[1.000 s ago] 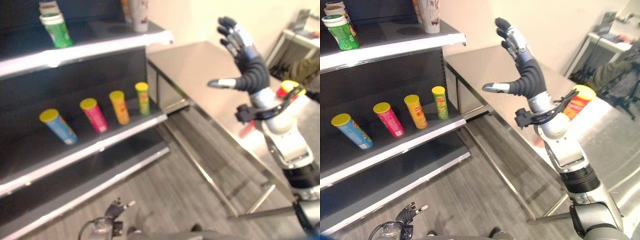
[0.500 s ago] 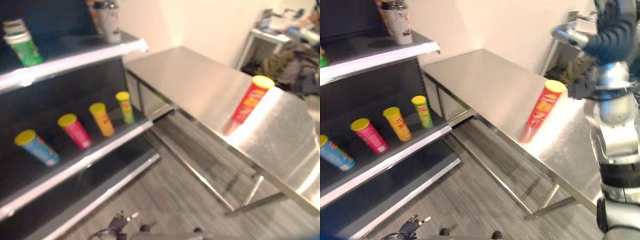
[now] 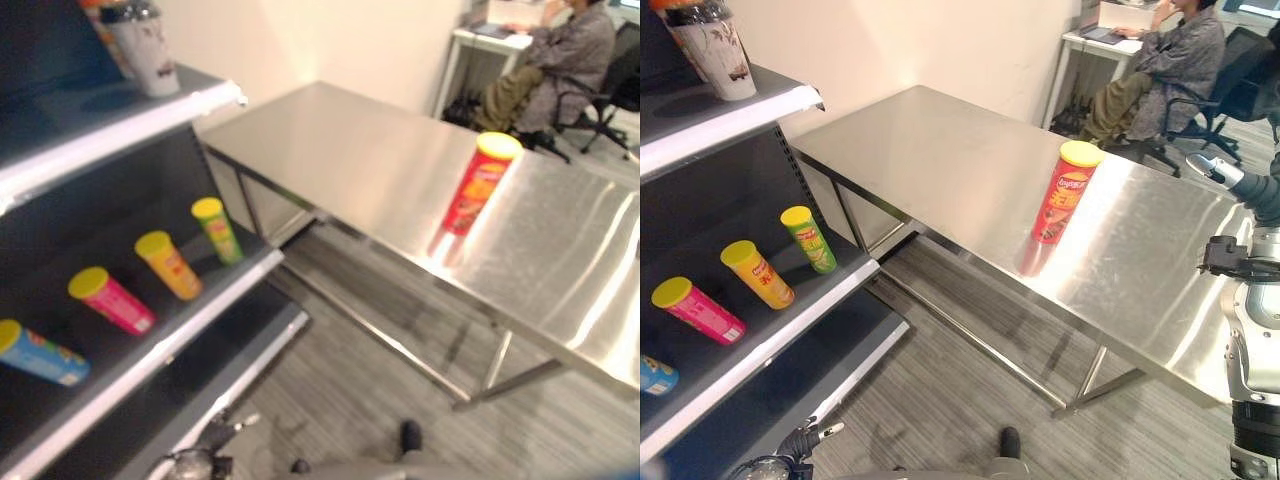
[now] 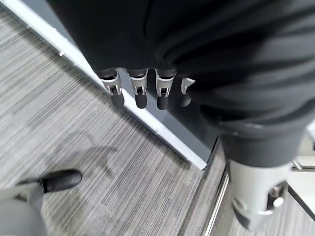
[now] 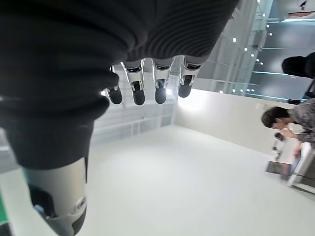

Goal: Put the goods on the table back onto the shelves and tidy them up.

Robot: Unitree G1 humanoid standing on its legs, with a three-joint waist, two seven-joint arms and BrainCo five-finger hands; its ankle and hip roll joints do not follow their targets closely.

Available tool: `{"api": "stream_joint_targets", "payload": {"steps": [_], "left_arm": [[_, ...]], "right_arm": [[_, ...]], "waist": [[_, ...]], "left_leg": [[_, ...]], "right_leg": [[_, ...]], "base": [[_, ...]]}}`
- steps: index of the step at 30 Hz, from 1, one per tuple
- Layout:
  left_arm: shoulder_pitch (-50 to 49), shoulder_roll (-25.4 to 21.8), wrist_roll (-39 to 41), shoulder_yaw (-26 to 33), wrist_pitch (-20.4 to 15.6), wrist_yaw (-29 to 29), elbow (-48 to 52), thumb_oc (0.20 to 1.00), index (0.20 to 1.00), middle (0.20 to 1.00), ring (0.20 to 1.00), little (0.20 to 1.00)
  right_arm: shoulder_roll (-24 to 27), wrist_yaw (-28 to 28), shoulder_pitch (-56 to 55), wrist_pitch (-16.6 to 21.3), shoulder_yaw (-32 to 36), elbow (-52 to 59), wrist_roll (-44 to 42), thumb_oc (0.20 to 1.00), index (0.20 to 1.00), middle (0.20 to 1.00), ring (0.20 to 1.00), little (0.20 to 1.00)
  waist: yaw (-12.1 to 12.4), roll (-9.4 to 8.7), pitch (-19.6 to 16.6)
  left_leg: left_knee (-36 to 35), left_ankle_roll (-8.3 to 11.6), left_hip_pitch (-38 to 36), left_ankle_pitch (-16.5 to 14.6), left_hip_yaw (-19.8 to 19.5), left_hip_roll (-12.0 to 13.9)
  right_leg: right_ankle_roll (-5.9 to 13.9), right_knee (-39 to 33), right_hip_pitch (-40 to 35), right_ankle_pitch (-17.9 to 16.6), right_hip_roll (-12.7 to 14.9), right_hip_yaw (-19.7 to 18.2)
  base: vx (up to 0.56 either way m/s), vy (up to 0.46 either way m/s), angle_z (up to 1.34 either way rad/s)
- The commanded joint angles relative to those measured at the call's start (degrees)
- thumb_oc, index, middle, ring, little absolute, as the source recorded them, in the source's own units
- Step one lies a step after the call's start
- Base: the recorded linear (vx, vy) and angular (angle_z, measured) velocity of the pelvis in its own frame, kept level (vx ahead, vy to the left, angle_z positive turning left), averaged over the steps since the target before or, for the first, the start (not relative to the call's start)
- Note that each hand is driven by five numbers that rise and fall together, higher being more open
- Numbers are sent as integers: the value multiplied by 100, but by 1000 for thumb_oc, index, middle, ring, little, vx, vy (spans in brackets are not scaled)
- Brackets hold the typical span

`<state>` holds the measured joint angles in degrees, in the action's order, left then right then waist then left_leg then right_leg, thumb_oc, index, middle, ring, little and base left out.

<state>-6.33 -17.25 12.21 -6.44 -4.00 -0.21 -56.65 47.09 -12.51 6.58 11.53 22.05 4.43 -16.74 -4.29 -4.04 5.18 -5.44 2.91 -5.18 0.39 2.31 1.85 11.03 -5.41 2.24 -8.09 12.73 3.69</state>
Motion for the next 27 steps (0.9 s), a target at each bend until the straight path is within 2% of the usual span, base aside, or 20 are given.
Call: {"api": "stream_joint_targets", "payload": {"steps": [1,6,7,9,11,16,17,24,27], "left_arm": [[325,-227,-258,172,-213,-7,124,1000,1000,1000,1000,1000],[265,-177,-85,82,-193,-81,251,1000,1000,1000,1000,1000],[273,-170,-75,69,-189,-88,279,1000,1000,1000,1000,1000],[330,-160,-39,17,-160,-103,374,1000,1000,1000,1000,1000],[255,-122,-65,60,-147,-162,360,1000,1000,1000,1000,1000],[225,-96,-100,66,-150,-188,328,1000,1000,1000,1000,1000],[144,-111,-207,71,-159,-294,249,1000,1000,1000,1000,1000],[43,-126,-295,185,-186,-287,88,1000,1000,1000,1000,1000],[3,-141,-286,183,-200,-288,113,1000,1000,1000,1000,1000]], "right_arm": [[398,-40,-8,58,589,-99,96,1000,1000,1000,1000,1000],[514,353,-262,42,636,-293,-459,1000,1000,1000,1000,1000],[516,415,-349,53,687,-266,-538,1000,1000,1000,1000,1000],[638,563,-491,63,734,-257,-685,1000,1000,1000,1000,1000],[705,766,-424,4,557,-261,-781,1000,1000,1000,1000,1000],[759,895,-411,-22,435,-306,-850,1000,1000,1000,1000,1000],[1010,1368,-457,-164,74,-374,-958,1000,1000,1000,1000,1000],[1295,1512,-501,-232,-257,-635,-373,1000,1000,1000,1000,1000],[1337,1590,-439,-250,-405,-718,-400,1000,1000,1000,1000,1000]], "waist": [[75,-29,10],[18,12,-170],[-3,12,-169],[-75,-65,-89],[-66,-11,-119],[-63,18,-159],[-23,26,-199],[50,61,-205],[85,74,-194]], "left_leg": [[44,126,-233,-640,-133,-15],[50,413,-148,-510,-179,483],[83,452,-91,-457,-89,537],[492,474,246,-344,521,638],[365,459,192,-319,787,653],[294,455,152,-296,828,653],[119,456,5,-224,911,639],[44,449,-57,-246,839,571],[44,456,-32,-246,790,563]], "right_leg": [[170,380,352,144,93,-230],[57,121,0,303,-167,308],[43,95,-59,330,-160,416],[20,84,-178,406,-38,699],[13,63,-209,434,-80,726],[6,73,-208,433,-99,715],[-16,109,-291,467,-84,729],[-9,132,-296,465,-22,751],[-11,130,-291,465,-15,795]], "base": [[195,-267,19],[110,-222,42],[17,-98,42],[-58,-44,56],[-11,-6,52],[17,4,5],[61,27,3],[25,12,1],[0,0,0]]}}
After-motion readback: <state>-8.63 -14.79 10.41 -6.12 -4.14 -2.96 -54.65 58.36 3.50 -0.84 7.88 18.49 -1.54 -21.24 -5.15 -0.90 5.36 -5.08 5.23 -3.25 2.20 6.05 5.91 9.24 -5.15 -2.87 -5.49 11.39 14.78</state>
